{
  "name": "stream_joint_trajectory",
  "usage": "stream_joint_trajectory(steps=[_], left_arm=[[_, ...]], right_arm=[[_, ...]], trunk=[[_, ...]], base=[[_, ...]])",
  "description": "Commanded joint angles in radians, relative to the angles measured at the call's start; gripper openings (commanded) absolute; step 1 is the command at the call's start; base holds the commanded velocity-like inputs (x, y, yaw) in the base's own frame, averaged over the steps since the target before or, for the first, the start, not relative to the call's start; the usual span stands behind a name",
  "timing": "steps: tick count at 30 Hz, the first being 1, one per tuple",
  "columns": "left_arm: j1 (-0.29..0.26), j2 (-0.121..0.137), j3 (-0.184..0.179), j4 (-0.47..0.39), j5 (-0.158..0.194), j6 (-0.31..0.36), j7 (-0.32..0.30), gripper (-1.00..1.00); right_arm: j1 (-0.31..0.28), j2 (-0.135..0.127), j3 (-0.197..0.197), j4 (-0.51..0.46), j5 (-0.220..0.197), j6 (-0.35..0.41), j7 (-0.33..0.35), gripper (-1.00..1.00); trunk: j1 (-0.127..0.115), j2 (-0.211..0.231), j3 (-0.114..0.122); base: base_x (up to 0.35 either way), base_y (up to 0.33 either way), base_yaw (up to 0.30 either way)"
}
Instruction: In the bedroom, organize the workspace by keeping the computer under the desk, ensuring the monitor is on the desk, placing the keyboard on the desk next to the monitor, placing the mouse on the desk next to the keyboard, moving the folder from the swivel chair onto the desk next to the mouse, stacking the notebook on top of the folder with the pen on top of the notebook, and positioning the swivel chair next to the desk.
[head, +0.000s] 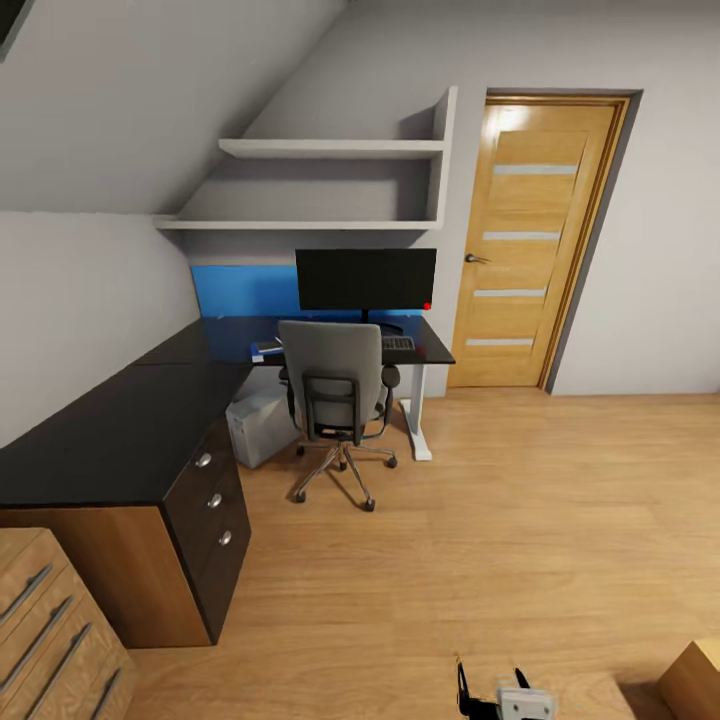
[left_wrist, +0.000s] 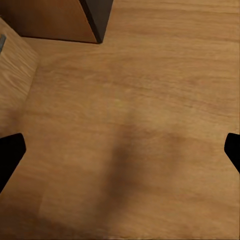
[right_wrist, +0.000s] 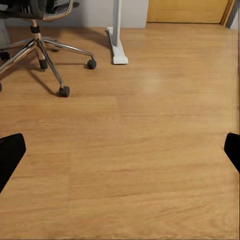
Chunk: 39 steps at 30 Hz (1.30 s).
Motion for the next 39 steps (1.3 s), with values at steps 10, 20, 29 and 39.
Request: stream_joint_trajectory(steps=[10,20,29,39], left_arm=[[0.130,0.011,-0.010,0.000,0.005,-0.185,0.004,1.00],[0.172,0.019,-0.010,0.000,0.005,-0.255,0.001,1.00],[0.174,0.022,-0.012,0.000,0.004,-0.261,-0.003,1.00],[0.196,0.020,-0.014,0.000,0.004,-0.382,-0.004,1.00]], right_arm=[[0.085,-0.051,0.010,0.004,-0.002,-0.078,-0.010,1.00],[0.097,-0.065,0.006,0.001,-0.002,-0.078,-0.008,1.00],[0.097,-0.066,0.008,0.000,0.000,-0.078,-0.005,1.00],[0.098,-0.070,0.007,0.003,-0.001,-0.078,-0.008,1.00]], trunk=[[-0.039,0.070,0.031],[-0.077,0.140,0.062],[-0.111,0.203,0.090],[-0.150,0.273,0.121]], base=[[0.000,0.000,0.000],[0.000,0.000,0.000],[0.000,0.000,0.000],[0.000,0.000,0.000]])
